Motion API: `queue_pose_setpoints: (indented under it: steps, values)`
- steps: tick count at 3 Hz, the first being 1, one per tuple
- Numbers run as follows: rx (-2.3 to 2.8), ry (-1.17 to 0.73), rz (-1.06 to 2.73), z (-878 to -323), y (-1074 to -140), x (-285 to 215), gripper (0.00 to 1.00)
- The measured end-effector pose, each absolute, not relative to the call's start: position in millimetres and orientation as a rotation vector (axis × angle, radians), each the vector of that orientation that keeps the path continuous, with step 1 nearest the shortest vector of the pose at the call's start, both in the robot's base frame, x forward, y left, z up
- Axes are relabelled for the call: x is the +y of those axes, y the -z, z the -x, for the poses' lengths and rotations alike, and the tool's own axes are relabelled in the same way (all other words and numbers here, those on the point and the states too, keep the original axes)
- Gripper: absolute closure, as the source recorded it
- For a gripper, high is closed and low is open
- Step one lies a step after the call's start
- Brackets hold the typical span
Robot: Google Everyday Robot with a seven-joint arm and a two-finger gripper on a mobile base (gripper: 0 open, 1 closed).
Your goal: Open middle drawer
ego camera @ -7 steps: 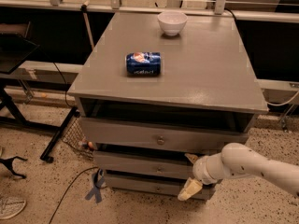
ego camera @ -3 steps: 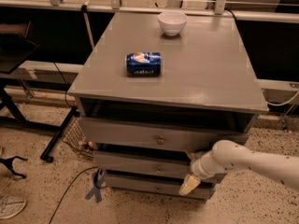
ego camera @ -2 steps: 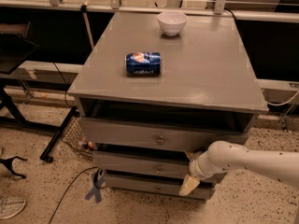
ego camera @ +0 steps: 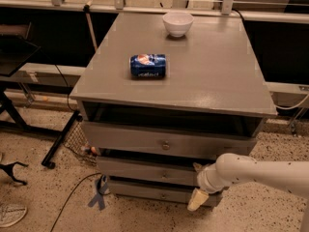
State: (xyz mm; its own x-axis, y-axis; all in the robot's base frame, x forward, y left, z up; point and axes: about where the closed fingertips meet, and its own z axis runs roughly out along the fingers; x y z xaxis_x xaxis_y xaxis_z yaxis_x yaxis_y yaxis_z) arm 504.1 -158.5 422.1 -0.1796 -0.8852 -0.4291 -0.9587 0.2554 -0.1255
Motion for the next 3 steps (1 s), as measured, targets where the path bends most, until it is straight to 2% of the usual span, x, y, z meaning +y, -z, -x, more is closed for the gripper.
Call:
queue_pose_setpoints:
  steps: [3]
  values:
    - [2.063, -0.229, 1.689, -517, -423, -153, 0.00]
